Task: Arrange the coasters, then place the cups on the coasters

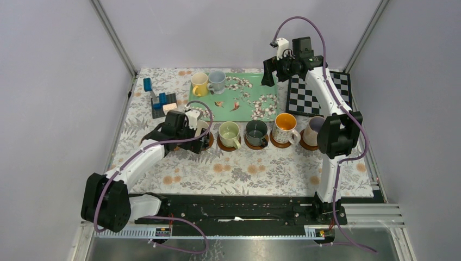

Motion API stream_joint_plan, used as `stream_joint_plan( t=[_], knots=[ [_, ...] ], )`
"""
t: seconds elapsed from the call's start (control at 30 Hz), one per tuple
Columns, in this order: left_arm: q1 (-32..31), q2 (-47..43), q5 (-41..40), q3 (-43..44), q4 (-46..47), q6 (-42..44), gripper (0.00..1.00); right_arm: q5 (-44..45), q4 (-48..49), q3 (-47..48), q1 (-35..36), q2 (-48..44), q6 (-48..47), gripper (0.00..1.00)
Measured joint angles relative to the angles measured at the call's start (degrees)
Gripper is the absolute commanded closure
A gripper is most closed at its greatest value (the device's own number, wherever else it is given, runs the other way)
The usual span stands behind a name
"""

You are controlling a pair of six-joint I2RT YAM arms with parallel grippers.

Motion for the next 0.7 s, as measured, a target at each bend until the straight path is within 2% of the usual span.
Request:
stream_joint_plan(
  t=[0.4, 0.57, 0.7],
  knots=[
    [-0.1, 0.4, -0.6, 3.1, -3.0, 0.3, 0.01, 0.0, 0.0, 0.0, 0.0, 0.0, 0.0, 0.02],
    [0.4, -1.7, 1.8, 5.2, -10.6, 5.3, 0.01, -0.1, 0.0, 0.0, 0.0, 0.0, 0.0, 0.02],
    [3.7, -4.2, 6.4, 9.9, -18.4, 10.1, 0.01, -0.1, 0.0, 0.0, 0.0, 0.0, 0.0, 0.02]
  ],
)
